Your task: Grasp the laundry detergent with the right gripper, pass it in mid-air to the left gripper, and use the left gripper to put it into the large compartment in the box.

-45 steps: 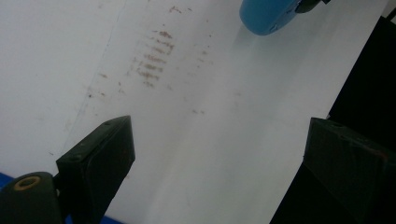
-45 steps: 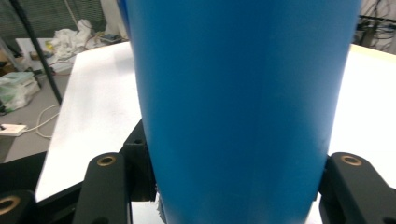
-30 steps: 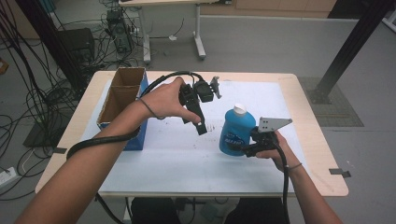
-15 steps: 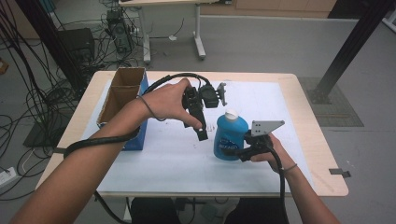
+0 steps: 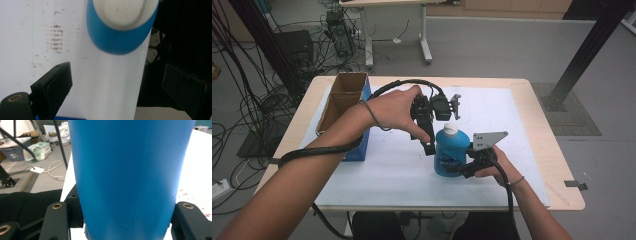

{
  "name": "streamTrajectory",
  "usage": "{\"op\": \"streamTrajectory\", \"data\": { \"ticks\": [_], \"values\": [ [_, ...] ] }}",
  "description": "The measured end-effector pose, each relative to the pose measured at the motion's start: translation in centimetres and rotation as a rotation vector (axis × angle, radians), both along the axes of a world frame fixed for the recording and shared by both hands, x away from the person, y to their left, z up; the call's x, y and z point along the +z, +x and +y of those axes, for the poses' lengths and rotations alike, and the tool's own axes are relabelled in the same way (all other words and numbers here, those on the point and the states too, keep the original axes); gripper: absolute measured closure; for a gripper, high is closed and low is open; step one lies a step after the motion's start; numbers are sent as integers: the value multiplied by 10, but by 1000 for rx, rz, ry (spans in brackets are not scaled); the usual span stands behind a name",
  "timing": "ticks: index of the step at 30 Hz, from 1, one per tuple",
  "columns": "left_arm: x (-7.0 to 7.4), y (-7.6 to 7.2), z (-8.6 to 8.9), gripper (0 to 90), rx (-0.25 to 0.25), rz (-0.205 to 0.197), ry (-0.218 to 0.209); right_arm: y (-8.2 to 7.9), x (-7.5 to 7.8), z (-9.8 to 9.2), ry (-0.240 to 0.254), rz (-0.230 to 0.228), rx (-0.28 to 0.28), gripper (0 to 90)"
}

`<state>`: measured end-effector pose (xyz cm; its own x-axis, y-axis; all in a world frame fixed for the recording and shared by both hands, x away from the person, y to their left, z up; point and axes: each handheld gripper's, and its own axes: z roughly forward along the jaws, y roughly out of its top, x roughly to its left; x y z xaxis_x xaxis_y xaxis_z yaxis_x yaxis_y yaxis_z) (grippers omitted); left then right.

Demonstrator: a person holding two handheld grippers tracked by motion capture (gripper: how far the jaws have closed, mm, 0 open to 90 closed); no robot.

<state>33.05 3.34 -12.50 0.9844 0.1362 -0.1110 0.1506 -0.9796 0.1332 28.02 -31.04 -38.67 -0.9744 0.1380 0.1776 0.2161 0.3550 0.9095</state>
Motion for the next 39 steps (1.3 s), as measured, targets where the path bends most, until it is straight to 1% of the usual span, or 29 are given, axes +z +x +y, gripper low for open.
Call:
{"op": "streamTrajectory", "data": {
  "ticks": [2, 4, 12, 19, 24, 31, 34, 39],
  "values": [
    [0, -1, -3, 94, -5, -2, 7, -1, 0, 1, 0, -2, 0, 413],
    [0, -2, -6, 94, -9, -5, 15, 0, -1, 4, -1, -3, 13, 413],
    [-2, -3, -13, 94, -25, 0, 23, -1, -2, 13, -3, -1, 30, 413],
    [-4, -7, -25, 94, -49, -8, 55, -1, -3, 20, -2, 0, 47, 413],
    [-6, -9, -32, 94, -64, -8, 65, -1, -2, 24, -5, -3, 57, 413],
    [-8, -12, -43, 95, -83, -6, 89, -1, -3, 27, 3, -6, 60, 412],
    [-9, -12, -46, 96, -91, -6, 98, -2, -3, 27, 1, -6, 61, 413],
    [-11, -14, -47, 96, -92, -6, 102, -2, -3, 26, 2, -6, 60, 413]
  ]
}}
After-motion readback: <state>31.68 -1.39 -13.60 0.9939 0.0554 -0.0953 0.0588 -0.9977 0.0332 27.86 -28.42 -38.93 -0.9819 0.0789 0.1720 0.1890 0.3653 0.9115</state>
